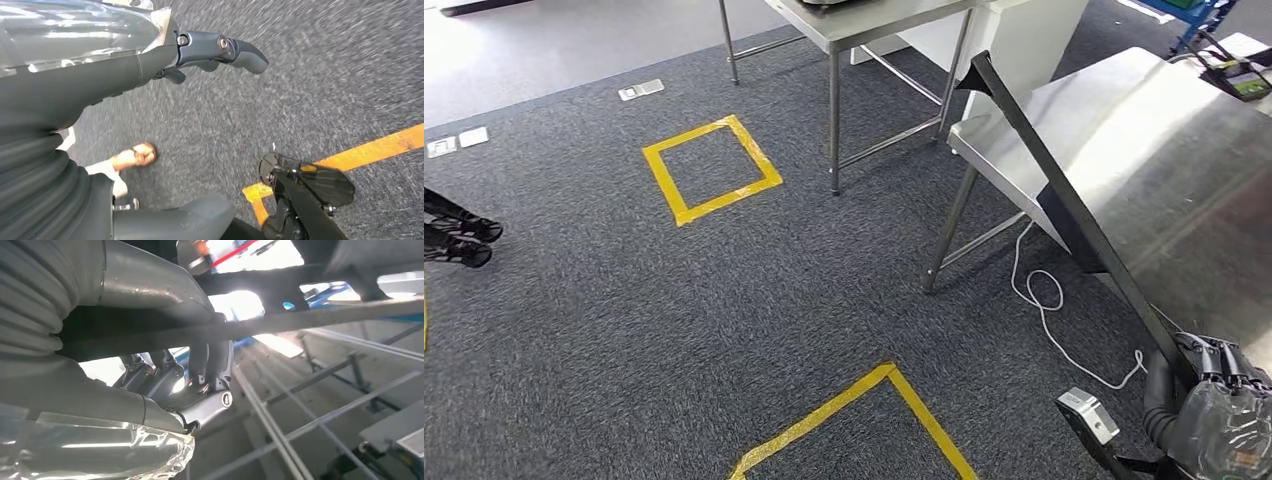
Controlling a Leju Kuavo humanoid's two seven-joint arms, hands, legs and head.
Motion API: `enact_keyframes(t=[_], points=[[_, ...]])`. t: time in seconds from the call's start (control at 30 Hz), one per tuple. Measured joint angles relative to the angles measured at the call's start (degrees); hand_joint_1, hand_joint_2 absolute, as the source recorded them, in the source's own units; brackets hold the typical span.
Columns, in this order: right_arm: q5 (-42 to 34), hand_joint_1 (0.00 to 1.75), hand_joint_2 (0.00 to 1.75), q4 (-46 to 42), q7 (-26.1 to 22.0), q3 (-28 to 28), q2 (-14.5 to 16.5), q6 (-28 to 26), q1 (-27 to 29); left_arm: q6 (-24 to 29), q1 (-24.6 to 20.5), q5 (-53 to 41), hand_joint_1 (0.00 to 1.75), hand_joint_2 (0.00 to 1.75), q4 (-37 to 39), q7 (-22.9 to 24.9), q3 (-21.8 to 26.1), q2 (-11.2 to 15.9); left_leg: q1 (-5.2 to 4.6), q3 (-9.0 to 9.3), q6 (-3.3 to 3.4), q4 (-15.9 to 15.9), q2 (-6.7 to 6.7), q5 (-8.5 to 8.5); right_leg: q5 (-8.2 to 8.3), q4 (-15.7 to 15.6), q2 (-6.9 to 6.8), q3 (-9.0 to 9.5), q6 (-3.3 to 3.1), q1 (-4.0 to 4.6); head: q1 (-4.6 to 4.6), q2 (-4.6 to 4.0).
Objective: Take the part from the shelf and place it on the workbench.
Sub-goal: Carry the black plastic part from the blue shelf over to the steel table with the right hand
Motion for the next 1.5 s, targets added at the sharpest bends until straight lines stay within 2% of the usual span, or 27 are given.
enact_keyframes(t=[0.07,0.1,0.17,0.2,0.27,0.33,0.37,0.43,0.5,0.57,0.6,0.63,0.7,0.73,0.8,0.83,0.87,0.93,1.0,1.07,1.1,1.17,1.23,1.3,1.37,1.43,1.5], points=[[0.26,1.75,1.75,-0.01,0.17,-0.85,-0.47,0.01,0.26,-0.25,0.00,-0.07,0.00,1.75,0.00,-0.08,0.02,0.20,-0.21,-0.04,0.09,0.02,1.70,-0.07,-1.08,3.77,-0.39,-1.47,0.31,-0.11,0.00,0.00],[0.32,1.75,1.75,-0.01,0.23,-1.19,-0.64,0.01,0.38,-0.32,-0.01,-0.10,0.00,1.75,0.00,-0.10,0.02,0.28,-0.26,-0.02,0.09,0.02,2.48,-0.10,-0.52,2.70,-0.61,-0.64,0.68,-0.21,0.01,0.00],[0.41,1.75,1.75,-0.04,0.34,-1.68,-0.95,0.01,0.50,-0.36,-0.05,-0.20,0.00,1.75,-0.01,-0.14,0.02,0.38,-0.27,0.10,-0.09,0.02,3.89,-0.22,1.66,-4.50,-2.26,3.62,1.33,-0.45,0.02,0.00],[0.46,1.75,1.75,-0.08,0.38,-1.82,-1.07,0.01,0.50,-0.37,-0.06,-0.27,0.00,1.75,-0.01,-0.15,0.02,0.42,-0.40,0.14,-0.33,0.05,4.51,-0.35,2.57,-7.94,-3.24,5.68,1.35,-0.27,0.02,0.00],[0.60,1.75,1.75,-0.25,0.49,-1.99,-1.25,0.02,0.52,-0.39,-0.09,-0.39,0.00,1.75,-0.01,-0.19,0.02,0.49,-0.60,0.29,-0.92,0.02,5.55,-0.53,3.33,-11.12,-4.10,7.34,0.63,0.23,-0.06,0.00],[0.86,1.75,1.75,-0.51,0.74,-2.35,-1.44,0.01,0.60,-0.43,-0.21,-0.50,0.00,1.75,0.00,-0.25,0.02,0.51,-0.55,0.56,-1.55,-0.12,6.35,-0.57,3.73,-11.28,-3.02,7.20,-0.28,0.45,-0.17,0.00],[0.91,1.75,1.75,-0.69,0.91,-2.71,-1.56,0.01,0.66,-0.46,-0.28,-0.63,0.00,1.75,0.00,-0.27,0.02,0.51,-0.40,0.60,-1.91,0.14,5.84,-0.86,3.89,-11.44,-2.45,7.24,-0.65,0.27,-0.25,0.00],[0.43,1.75,1.75,-1.10,1.24,-3.61,-1.94,0.00,0.66,-0.63,-0.31,-0.94,0.00,1.75,0.00,-0.30,0.02,0.52,-0.14,-0.63,-2.43,3.24,3.15,-3.12,4.17,-11.75,-1.45,7.42,-1.46,-0.23,-0.41,0.00],[-1.05,1.75,1.75,-1.36,1.34,-4.58,-2.54,0.00,0.73,-0.93,-0.18,-1.15,0.00,1.75,0.00,-0.23,0.08,0.58,-0.06,-3.92,-2.53,10.20,0.49,-6.77,4.24,-11.81,-0.47,7.35,-2.05,-0.16,-0.53,0.00],[-2.82,1.75,1.75,-1.58,0.98,-5.76,-3.25,0.00,1.17,-1.37,-0.03,-1.34,0.00,1.75,0.00,0.01,0.25,0.66,-0.05,-6.50,-2.49,15.17,-0.20,-8.16,4.26,-11.79,0.83,7.34,-2.26,0.07,-0.55,0.00],[-3.47,1.75,1.75,-1.72,0.53,-6.40,-3.58,0.00,1.47,-1.64,0.03,-1.44,0.00,1.75,0.00,0.14,0.33,0.69,-0.04,-6.51,-2.41,14.94,-0.34,-7.27,4.27,-11.78,1.58,7.39,-2.25,0.13,-0.56,0.00],[-3.82,1.75,1.75,-1.85,-0.11,-6.99,-3.79,0.00,1.73,-1.91,0.08,-1.53,0.00,1.75,0.00,0.23,0.40,0.72,-0.03,-5.55,-2.27,12.80,-0.63,-5.53,4.28,-11.77,2.36,7.47,-2.23,0.15,-0.56,0.00],[-3.94,1.75,1.75,-1.99,-1.97,-7.92,-3.94,0.01,1.82,-2.21,0.09,-1.62,0.00,1.75,0.00,0.31,0.50,0.80,0.03,-2.32,-1.74,5.91,-3.07,-1.76,4.30,-11.61,3.90,7.53,-2.14,0.27,-0.58,0.00],[-3.85,1.75,1.75,-1.97,-3.21,-8.35,-3.96,0.01,1.49,-2.25,0.08,-1.64,0.00,1.75,0.00,0.32,0.59,0.85,0.06,-1.06,-1.52,3.12,-4.34,-0.73,4.35,-11.46,4.64,7.41,-1.98,0.36,-0.52,0.00],[-3.55,1.75,1.75,-1.86,-5.59,-9.28,-4.04,0.01,0.39,-2.17,-0.03,-1.68,0.00,1.75,0.00,0.33,0.79,0.90,-0.20,-0.06,-1.12,0.61,-5.42,-0.29,4.59,-11.28,6.12,6.82,-1.37,0.43,-0.44,0.01],[-3.35,1.75,1.75,-1.80,-6.49,-9.77,-4.10,0.01,-0.26,-2.11,-0.13,-1.70,0.00,1.75,0.00,0.32,0.86,0.88,-0.34,0.01,-0.89,0.37,-4.61,-0.23,4.80,-11.35,6.86,6.37,-0.95,0.36,-0.39,0.01],[-3.11,1.75,1.75,-1.74,-7.12,-10.23,-4.18,0.02,-0.83,-2.06,-0.21,-1.72,0.00,1.75,0.00,0.31,0.90,0.83,-0.44,0.14,-0.51,0.03,-3.80,0.05,4.85,-11.09,6.61,5.98,-0.66,0.32,-0.40,0.01],[-2.55,1.75,1.75,-1.54,-8.10,-11.11,-4.31,0.01,-2.17,-2.06,-0.24,-1.81,0.00,1.75,0.00,0.25,1.09,0.72,-0.37,0.34,0.27,-0.62,-2.21,0.58,3.64,-8.45,3.62,4.38,-0.54,0.44,-0.22,0.01],[-2.07,1.75,1.75,-1.27,-8.77,-11.79,-4.27,0.01,-3.47,-2.40,-0.14,-1.98,0.00,1.75,0.00,0.20,1.43,0.67,-0.40,0.32,0.63,-0.79,-0.53,0.69,0.77,-2.07,0.36,1.27,-0.74,0.33,-0.02,0.01],[-1.84,1.75,1.75,-1.05,-9.03,-12.48,-4.02,0.01,-4.17,-3.27,-0.08,-2.11,0.00,1.75,0.00,0.18,1.68,0.69,-0.46,0.21,0.68,-0.78,1.19,0.64,-1.00,3.33,-0.32,-1.25,-0.39,-0.07,0.08,0.00],[-1.74,1.75,1.75,-0.99,-9.09,-12.87,-3.90,0.02,-4.33,-3.92,-0.08,-2.15,0.00,1.75,0.00,0.18,1.74,0.70,-0.46,0.18,0.63,-0.76,1.96,0.60,-0.76,3.43,-0.52,-1.12,0.07,-0.30,0.13,0.00],[-1.66,1.75,1.75,-0.95,-9.30,-13.52,-3.72,0.02,-4.49,-5.54,-0.10,-2.12,0.00,1.75,0.00,0.17,1.81,0.68,-0.42,0.31,0.32,-0.72,3.38,0.40,1.45,-2.27,-1.80,2.30,1.23,-0.88,0.18,0.00],[-1.88,1.75,1.75,-0.96,-9.76,-13.99,-3.54,0.01,-4.59,-7.46,-0.11,-2.09,0.00,1.75,0.00,-0.13,1.85,0.69,-0.63,0.59,-0.36,-0.62,4.63,-0.04,3.31,-9.04,-4.25,6.21,1.63,-0.85,0.17,0.00],[-1.38,1.75,1.75,-0.81,-9.95,-14.14,-3.41,0.00,-5.21,-9.43,-0.25,-2.13,0.00,1.75,0.00,-1.89,1.88,0.49,-0.84,0.86,-1.07,-0.58,5.71,-0.37,3.70,-11.11,-4.83,7.33,0.90,-0.30,0.07,0.00],[1.18,1.75,1.75,-0.09,-9.14,-13.51,-3.47,0.01,-7.18,-10.60,-0.94,-2.55,0.00,1.75,0.00,-4.18,1.88,-0.29,-0.57,1.09,-1.65,-0.54,6.87,-0.58,4.04,-11.21,-3.19,7.14,-0.01,-0.31,-0.07,0.01],[3.53,1.75,1.75,0.74,-8.09,-12.47,-3.55,0.02,-9.33,-11.01,-1.85,-3.19,0.00,1.75,0.00,-5.19,1.77,-1.14,-0.11,0.47,-2.18,1.39,5.04,-2.01,4.34,-11.39,-1.86,7.07,-0.85,-0.67,-0.21,0.01],[4.17,1.75,1.75,1.33,-7.67,-11.62,-3.50,0.02,-10.70,-11.18,-2.24,-3.49,0.00,1.75,0.01,-5.40,1.66,-1.66,0.16,-2.38,-2.40,7.61,1.34,-5.49,4.43,-11.45,-0.88,7.10,-1.67,-0.63,-0.32,0.00]])
